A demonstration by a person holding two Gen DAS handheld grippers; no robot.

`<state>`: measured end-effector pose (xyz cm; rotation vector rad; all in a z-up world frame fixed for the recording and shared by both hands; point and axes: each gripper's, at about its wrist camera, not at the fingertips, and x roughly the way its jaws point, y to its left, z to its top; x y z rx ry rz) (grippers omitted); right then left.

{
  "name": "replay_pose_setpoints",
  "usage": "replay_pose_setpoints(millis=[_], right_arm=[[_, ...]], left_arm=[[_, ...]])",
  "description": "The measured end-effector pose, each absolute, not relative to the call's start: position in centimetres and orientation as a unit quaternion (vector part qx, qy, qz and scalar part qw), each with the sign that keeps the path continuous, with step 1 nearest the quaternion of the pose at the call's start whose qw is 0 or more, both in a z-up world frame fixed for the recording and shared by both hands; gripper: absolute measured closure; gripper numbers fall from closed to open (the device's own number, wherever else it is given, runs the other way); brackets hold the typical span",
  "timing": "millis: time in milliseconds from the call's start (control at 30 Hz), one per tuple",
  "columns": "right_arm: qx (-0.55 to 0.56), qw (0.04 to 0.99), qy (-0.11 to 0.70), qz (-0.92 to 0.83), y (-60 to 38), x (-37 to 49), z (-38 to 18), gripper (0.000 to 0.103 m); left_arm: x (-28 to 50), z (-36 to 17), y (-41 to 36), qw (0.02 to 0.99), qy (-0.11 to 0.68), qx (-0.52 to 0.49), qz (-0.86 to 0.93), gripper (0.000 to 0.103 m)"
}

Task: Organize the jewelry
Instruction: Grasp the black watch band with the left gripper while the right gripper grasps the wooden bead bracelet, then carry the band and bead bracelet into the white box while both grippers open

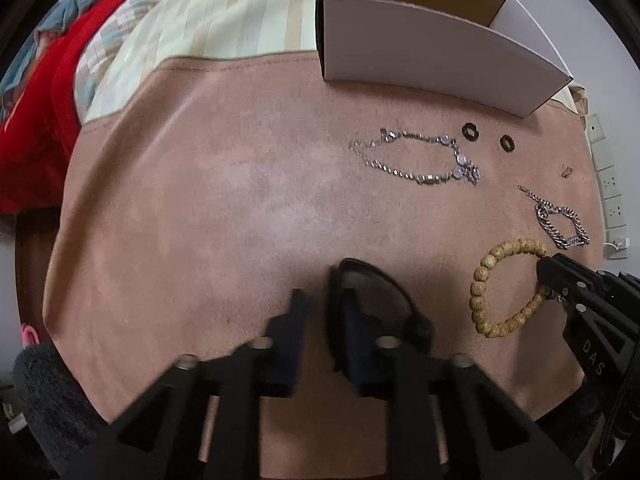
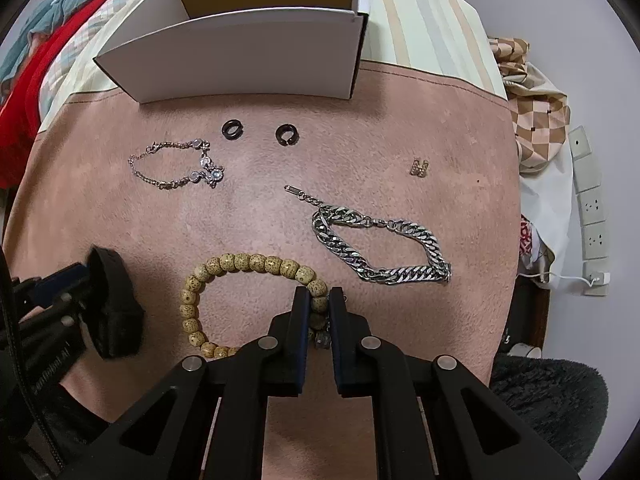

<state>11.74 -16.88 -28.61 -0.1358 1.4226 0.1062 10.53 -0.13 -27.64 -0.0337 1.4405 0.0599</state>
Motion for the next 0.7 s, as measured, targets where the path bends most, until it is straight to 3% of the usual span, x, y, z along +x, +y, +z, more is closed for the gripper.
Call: replay_pose_setpoints(millis=[467,700], right_arm=[[-0.042,0.764,0.642,0.043,-16.4,11.2,-28.0,0.094],[-0.003,0.79,0.609,0.072,-16.4,10.2,-23.6,0.094]], left_arm=[[9.6,-24.5,-0.1,0.778,0.628,-0.013,0.017,0.1],[10.6,-20.2,-0.3,0.797,0.603,-0.03,-0.001,0.1]])
